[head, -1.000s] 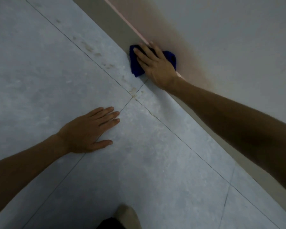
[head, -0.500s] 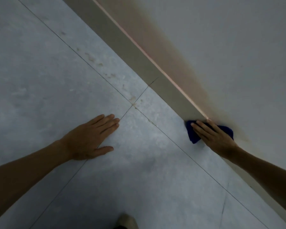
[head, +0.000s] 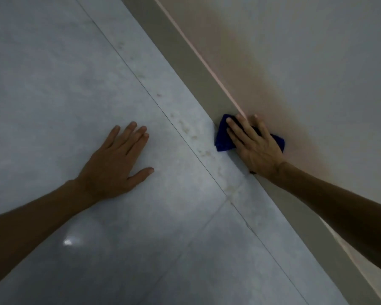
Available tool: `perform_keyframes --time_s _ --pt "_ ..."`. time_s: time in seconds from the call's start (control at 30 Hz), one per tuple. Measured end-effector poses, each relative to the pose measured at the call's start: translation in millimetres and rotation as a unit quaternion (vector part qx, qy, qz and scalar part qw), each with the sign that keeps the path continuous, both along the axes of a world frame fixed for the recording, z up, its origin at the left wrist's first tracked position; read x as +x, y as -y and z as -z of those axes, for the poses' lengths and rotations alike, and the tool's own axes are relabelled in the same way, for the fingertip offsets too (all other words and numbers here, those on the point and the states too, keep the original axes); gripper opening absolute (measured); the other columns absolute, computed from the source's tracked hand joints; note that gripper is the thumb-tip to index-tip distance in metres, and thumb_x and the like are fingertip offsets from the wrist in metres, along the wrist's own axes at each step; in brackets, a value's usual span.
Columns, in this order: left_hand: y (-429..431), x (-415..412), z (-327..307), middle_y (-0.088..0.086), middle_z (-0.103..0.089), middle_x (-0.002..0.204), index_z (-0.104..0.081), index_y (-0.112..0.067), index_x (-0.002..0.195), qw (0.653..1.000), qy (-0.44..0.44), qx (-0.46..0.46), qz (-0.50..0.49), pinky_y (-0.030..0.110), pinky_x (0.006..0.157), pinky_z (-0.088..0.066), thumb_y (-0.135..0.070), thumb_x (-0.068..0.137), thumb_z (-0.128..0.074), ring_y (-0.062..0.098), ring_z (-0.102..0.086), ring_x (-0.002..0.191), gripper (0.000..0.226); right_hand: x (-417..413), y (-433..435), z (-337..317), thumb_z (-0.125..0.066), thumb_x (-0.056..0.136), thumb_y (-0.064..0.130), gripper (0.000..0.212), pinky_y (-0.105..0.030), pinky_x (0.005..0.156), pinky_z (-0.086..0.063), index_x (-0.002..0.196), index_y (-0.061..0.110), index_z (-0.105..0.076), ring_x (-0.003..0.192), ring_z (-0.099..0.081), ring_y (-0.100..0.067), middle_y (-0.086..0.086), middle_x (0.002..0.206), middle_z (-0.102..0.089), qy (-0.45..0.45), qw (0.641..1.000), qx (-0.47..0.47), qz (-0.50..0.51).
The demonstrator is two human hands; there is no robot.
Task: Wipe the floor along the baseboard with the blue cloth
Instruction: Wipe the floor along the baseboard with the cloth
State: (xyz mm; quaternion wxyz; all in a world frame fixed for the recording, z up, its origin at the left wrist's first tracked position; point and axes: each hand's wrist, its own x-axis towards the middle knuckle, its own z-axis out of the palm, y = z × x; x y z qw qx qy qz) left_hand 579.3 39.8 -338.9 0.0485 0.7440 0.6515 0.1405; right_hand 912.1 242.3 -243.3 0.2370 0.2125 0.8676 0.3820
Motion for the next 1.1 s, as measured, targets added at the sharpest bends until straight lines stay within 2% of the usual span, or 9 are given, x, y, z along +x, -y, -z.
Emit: perform_keyframes --time_s 0.2,0.37,0.5,0.63,0.87,1.0,1.1 --pt "-42 -71 2 0.019 -0.023 0.166 -0.028 0.002 0.156 0.987 0.021 -0.032 -0.154 0.055 0.127 -0.014 -0.069 0.096 -0.025 0.034 -0.016 0.156 0.093 -129 -74 13 -0.056 0.099 0.017 0.08 -0.064 0.123 0.006 0.159 0.0 -0.005 0.154 0.008 -0.046 -0.026 0.167 0.01 0.014 0.999 0.037 -0.036" --pt "-57 -84 3 0.017 -0.013 0.169 -0.017 0.0 0.16 0.968 0.051 -0.048 -0.24 0.052 0.128 -0.014 -0.077 0.093 -0.018 0.031 -0.008 0.158 0.102 -240 -125 20 -0.046 0.103 0.017 0.07 -0.064 0.124 0.0 0.16 -0.001 -0.008 0.154 0.0 -0.047 -0.028 0.167 0.004 0.025 0.996 0.064 -0.06" --pt "-59 -85 4 0.014 -0.003 0.17 -0.009 -0.003 0.161 0.966 0.073 -0.07 -0.237 0.051 0.128 -0.012 -0.081 0.092 -0.019 0.028 0.002 0.159 0.105 -329 -162 21 -0.042 0.104 0.021 0.068 -0.066 0.123 -0.006 0.16 0.0 -0.009 0.154 -0.001 -0.046 -0.027 0.167 0.004 0.01 0.993 0.084 -0.08" --pt "-60 -87 2 0.01 -0.001 0.171 -0.008 -0.005 0.161 0.965 0.095 -0.081 -0.231 0.047 0.127 -0.006 -0.083 0.09 -0.024 0.026 0.005 0.159 0.107 -394 -194 24 -0.036 0.106 0.029 0.065 -0.063 0.123 0.0 0.16 0.003 -0.01 0.155 -0.001 -0.045 -0.024 0.168 0.002 0.027 0.992 0.098 -0.074" --pt "-61 -91 1 0.012 -0.014 0.17 -0.025 -0.002 0.158 0.968 0.106 -0.088 -0.212 0.049 0.122 -0.014 -0.085 0.085 -0.035 0.029 -0.009 0.158 0.112 -477 -228 23 -0.038 0.106 0.036 0.068 -0.06 0.125 -0.002 0.16 0.004 -0.014 0.156 0.001 -0.042 -0.021 0.169 -0.001 0.012 0.993 0.104 -0.059" --pt "-61 -92 1 0.013 -0.026 0.167 -0.037 0.0 0.154 0.968 0.107 -0.087 -0.21 0.049 0.118 -0.02 -0.086 0.079 -0.043 0.032 -0.022 0.155 0.114 -505 -240 14 -0.041 0.104 0.037 0.066 -0.061 0.125 -0.002 0.16 0.008 -0.021 0.156 0.003 -0.04 -0.017 0.17 -0.004 0.001 0.994 0.099 -0.052" --pt "-62 -91 2 0.013 -0.026 0.167 -0.037 -0.001 0.154 0.969 0.1 -0.075 -0.213 0.05 0.118 -0.021 -0.086 0.081 -0.039 0.031 -0.022 0.155 0.112 -505 -241 10 -0.044 0.103 0.038 0.065 -0.06 0.125 -0.001 0.159 0.011 -0.026 0.155 0.001 -0.04 -0.015 0.169 -0.008 0.015 0.994 0.094 -0.061"
